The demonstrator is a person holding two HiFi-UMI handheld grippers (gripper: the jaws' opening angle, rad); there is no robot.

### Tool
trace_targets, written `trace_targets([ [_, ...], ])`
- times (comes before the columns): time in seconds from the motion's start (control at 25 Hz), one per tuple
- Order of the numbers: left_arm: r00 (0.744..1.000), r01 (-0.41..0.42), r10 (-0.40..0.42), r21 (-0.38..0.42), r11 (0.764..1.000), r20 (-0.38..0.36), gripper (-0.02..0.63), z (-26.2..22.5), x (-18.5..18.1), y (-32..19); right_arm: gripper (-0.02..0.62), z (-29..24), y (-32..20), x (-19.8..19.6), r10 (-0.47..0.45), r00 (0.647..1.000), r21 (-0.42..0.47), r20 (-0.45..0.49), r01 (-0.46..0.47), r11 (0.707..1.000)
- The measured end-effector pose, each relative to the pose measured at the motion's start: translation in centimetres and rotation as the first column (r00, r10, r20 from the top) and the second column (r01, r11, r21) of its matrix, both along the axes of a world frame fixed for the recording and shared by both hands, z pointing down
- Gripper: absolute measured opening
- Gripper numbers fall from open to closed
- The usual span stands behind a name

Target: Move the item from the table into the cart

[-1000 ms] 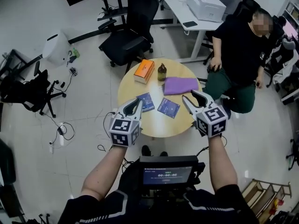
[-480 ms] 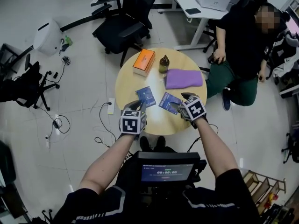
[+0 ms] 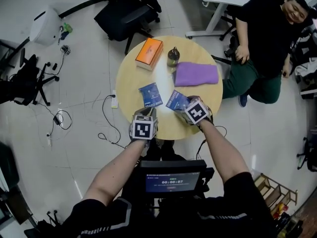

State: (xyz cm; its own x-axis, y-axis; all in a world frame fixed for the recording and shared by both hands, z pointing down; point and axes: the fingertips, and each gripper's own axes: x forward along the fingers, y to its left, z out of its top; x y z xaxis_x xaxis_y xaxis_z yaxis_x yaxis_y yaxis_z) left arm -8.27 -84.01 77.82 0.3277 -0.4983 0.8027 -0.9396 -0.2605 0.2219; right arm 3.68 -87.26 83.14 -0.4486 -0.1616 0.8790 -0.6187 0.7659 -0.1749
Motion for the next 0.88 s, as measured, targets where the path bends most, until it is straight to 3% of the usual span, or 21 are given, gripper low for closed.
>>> trace_targets([
  [0.08, 1.000, 0.001, -0.001, -0.021, 1.000, -0.004, 0.069, 1.3, 0.1, -0.5, 0.367, 1.3, -0.7, -0.2, -0.022, 1.000, -0.005, -0.018, 0.022, 1.000],
  [0.16, 1.000, 0.006, -0.006, -0.027, 1.000, -0.008, 0.069, 2.2, 0.0, -1.1, 0.411, 2.5, -1.1, -0.6, -0.053, 0.998, -0.014, -0.040, 0.052, 0.999],
  [0.36, 1.000, 0.006, -0.007, -0.027, 1.000, -0.022, 0.069, 3.0, 0.0, -1.9, 0.421, 4.2, -2.3, -1.0, -0.119, 0.986, 0.005, -0.117, 0.121, 0.993],
  [0.64, 0.999, 0.004, -0.005, -0.035, 0.999, -0.043, 0.069, 3.5, -0.1, -2.2, 0.416, 5.1, -2.3, -1.9, -0.180, 0.978, -0.004, -0.110, 0.180, 0.984],
  [0.72, 0.999, 0.006, -0.007, -0.033, 0.999, -0.045, 0.069, 3.6, -0.3, -2.2, 0.401, 5.1, -2.1, -2.1, -0.190, 0.976, -0.008, -0.108, 0.190, 0.982],
  [0.76, 0.999, 0.006, -0.007, -0.033, 0.999, -0.045, 0.069, 3.7, -0.3, -2.2, 0.364, 5.0, -1.9, -2.1, -0.195, 0.975, -0.009, -0.110, 0.196, 0.981],
  [0.8, 0.999, 0.005, -0.007, -0.034, 0.999, -0.045, 0.069, 3.7, -0.4, -2.3, 0.282, 4.9, -1.8, -2.1, -0.198, 0.974, -0.007, -0.114, 0.199, 0.980],
  [0.88, 0.999, 0.005, -0.007, -0.037, 0.999, -0.046, 0.068, 3.8, -0.6, -2.3, 0.257, 4.7, -1.7, -2.4, -0.198, 0.974, 0.001, -0.112, 0.200, 0.980],
])
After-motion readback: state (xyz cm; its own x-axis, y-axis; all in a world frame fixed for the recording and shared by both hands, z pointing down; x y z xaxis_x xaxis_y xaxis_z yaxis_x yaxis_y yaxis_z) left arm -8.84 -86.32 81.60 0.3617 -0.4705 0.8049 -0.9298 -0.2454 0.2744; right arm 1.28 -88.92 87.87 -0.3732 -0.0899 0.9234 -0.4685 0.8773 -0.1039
